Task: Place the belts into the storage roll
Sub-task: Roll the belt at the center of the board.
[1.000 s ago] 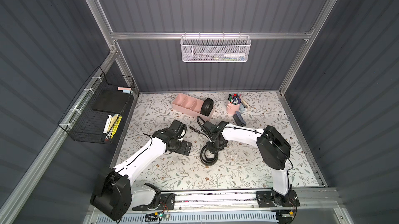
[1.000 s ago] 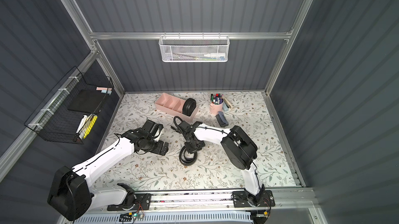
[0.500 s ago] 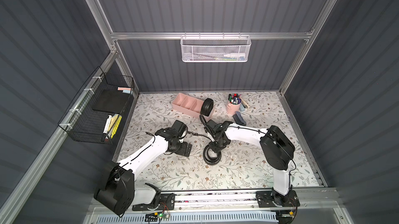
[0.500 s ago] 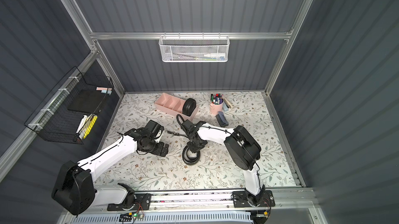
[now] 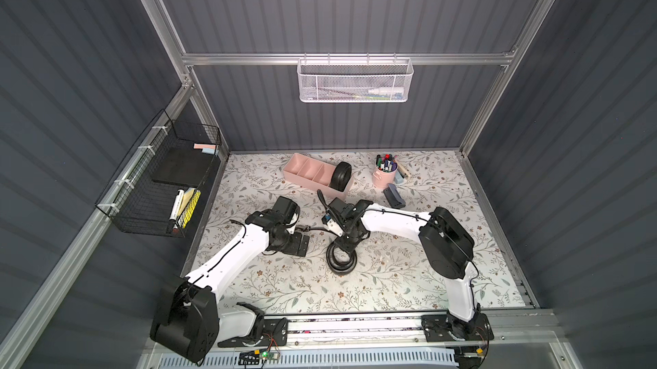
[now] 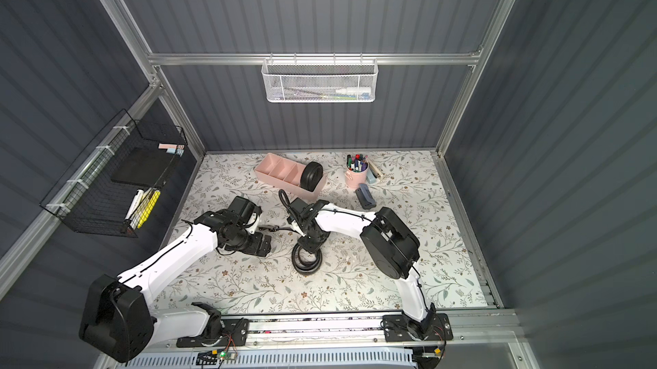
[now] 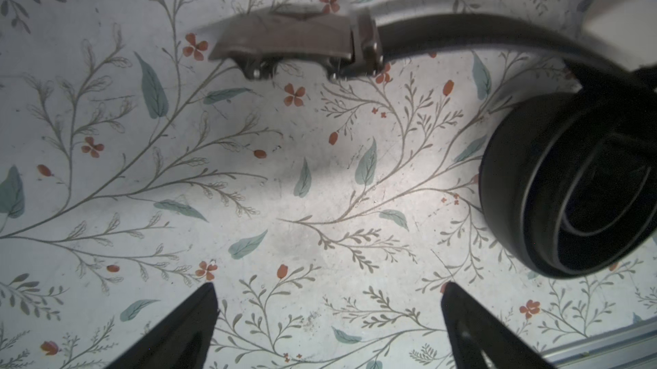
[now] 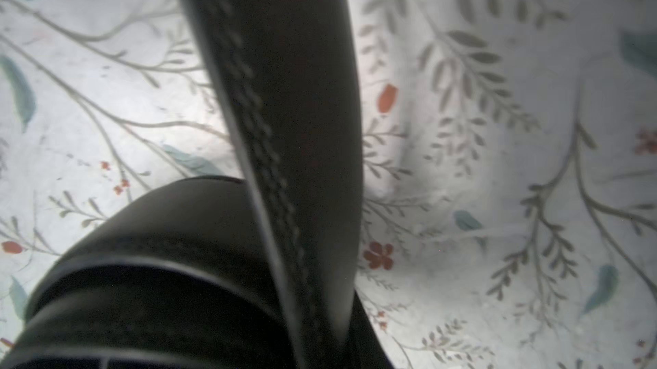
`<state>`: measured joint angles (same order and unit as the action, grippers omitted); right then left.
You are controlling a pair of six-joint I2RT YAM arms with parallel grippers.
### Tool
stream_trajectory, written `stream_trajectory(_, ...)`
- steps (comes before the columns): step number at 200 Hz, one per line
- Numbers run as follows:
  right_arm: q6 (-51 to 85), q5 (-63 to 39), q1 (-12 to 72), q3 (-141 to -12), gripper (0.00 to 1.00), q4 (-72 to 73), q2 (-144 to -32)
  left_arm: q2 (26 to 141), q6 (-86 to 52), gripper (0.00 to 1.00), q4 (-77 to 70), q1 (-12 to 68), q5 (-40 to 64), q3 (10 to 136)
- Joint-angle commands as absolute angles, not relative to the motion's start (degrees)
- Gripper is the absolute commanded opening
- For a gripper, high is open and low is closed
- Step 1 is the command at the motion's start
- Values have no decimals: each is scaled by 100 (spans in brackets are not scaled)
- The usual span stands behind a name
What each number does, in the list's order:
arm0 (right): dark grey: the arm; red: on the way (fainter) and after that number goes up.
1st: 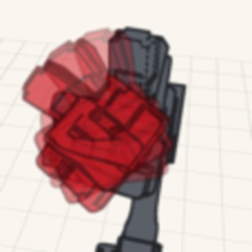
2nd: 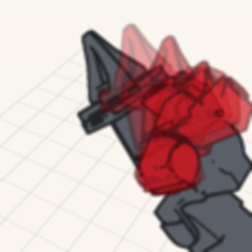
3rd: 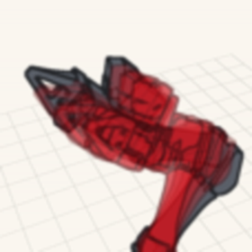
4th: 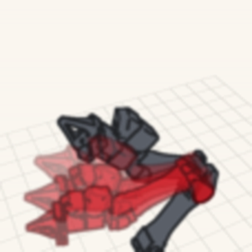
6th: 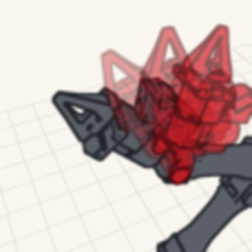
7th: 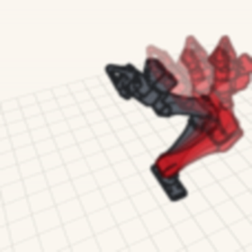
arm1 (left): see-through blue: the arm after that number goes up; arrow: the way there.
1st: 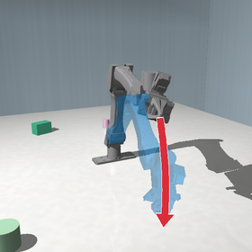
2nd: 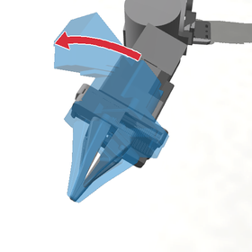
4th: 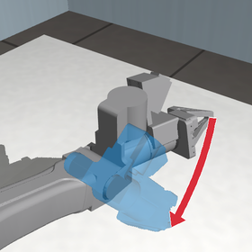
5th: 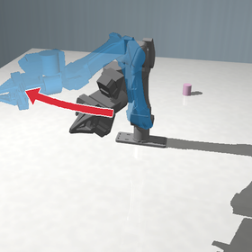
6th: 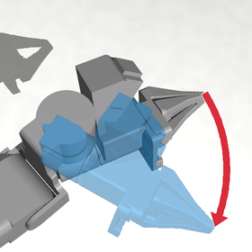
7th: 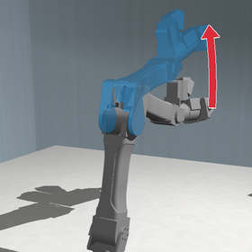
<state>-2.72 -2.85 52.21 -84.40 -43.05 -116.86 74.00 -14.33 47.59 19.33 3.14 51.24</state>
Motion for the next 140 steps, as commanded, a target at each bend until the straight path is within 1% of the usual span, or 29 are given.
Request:
stream_trajectory(1, -956, -326, 5292, -8412, 0, -4548, -11587, 7562, -1120, 99, 4802, 1739, 516, 5386)
stream_trajectory(16, -1035, -191, 5237, -8284, 0, -4464, -11560, 7635, -1131, 99, 4718, 1671, 609, 5432)
stream_trajectory(37, -1015, -308, 5096, -8451, 0, -4715, -11710, 7680, -1115, 99, 4538, 1668, 814, 5399)
stream_trajectory(54, -963, -142, 5065, -8467, 0, -4686, -11785, 7758, -1066, 99, 4253, 1670, 1229, 5260)
stream_trajectory(68, -840, -190, 5008, -8499, 0, -4706, -11826, 7939, -770, 99, 4082, 1670, 1450, 5222)
stream_trajectory(97, -560, -153, 4959, -8419, 0, -4588, -11804, 8256, -960, 100, 3413, 1679, 1984, 5126)
stream_trajectory(119, -508, -237, 4957, -8402, 0, -4556, -11800, 8476, -980, 100, 3168, 1709, 2034, 5111)
stream_trajectory(140, -534, -198, 4949, -8402, 0, -4583, -11808, 8724, -794, 99, 3172, 1913, 1767, 5221)
